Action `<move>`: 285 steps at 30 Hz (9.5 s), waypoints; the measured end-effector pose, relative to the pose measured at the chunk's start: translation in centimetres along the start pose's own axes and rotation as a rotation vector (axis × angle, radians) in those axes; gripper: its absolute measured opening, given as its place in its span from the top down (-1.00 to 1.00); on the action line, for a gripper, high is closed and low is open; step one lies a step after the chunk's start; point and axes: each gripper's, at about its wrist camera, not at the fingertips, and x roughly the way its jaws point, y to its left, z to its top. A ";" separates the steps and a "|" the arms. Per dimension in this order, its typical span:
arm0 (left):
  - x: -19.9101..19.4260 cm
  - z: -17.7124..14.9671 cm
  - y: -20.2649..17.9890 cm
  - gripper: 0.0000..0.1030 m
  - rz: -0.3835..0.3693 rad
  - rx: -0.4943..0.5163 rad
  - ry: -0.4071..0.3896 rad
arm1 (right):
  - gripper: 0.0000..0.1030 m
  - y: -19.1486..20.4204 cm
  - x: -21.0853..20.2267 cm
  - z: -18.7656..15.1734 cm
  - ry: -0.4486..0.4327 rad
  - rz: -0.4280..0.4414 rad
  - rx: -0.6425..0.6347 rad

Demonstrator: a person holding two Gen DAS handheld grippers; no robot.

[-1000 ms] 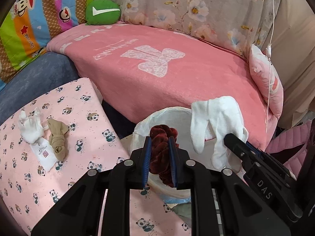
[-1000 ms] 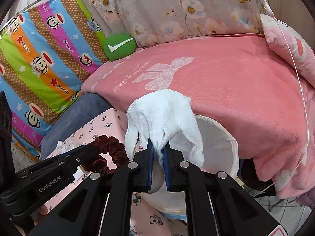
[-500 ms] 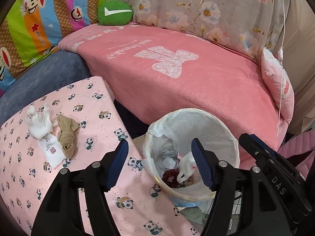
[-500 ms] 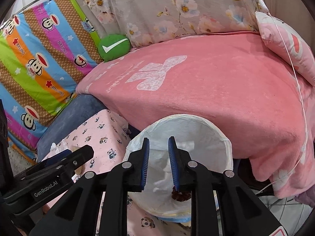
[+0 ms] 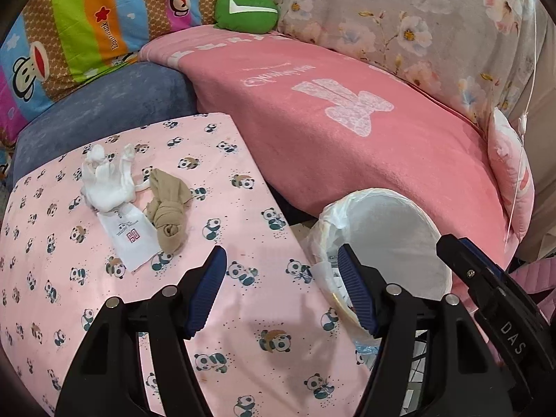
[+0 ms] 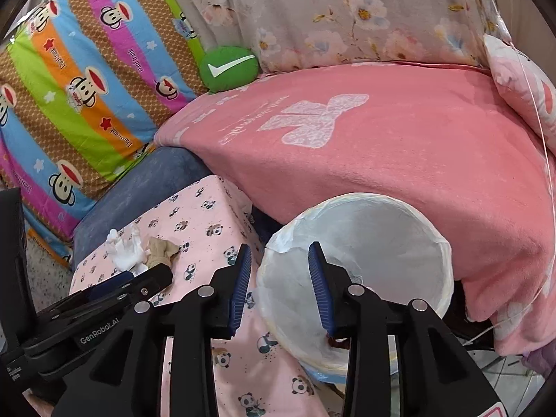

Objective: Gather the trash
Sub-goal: 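Return both grippers to the pile, bringing the right gripper to the beige knotted sock, then grasp the beige knotted sock with the right gripper while the left gripper grasps the white hotel card, then carry the beige sock and white card over the white bin and open both grippers, then move both grippers back toward the remaining grey sock and white glove, then grasp the grey sock with the left gripper while the right gripper grasps the white glove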

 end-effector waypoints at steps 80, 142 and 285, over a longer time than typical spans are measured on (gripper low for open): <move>9.3 -0.1 20.7 -0.49 0.140 -0.308 0.114 | 0.75 19.2 20.4 -4.4 0.291 0.117 -0.223; -1.2 0.4 -4.1 0.78 -0.076 0.085 -0.020 | 0.42 -0.3 -0.6 -0.8 0.023 0.060 0.043; 6.7 1.9 22.9 0.39 0.087 -0.244 0.069 | 0.70 21.9 20.9 -5.1 0.311 0.162 -0.218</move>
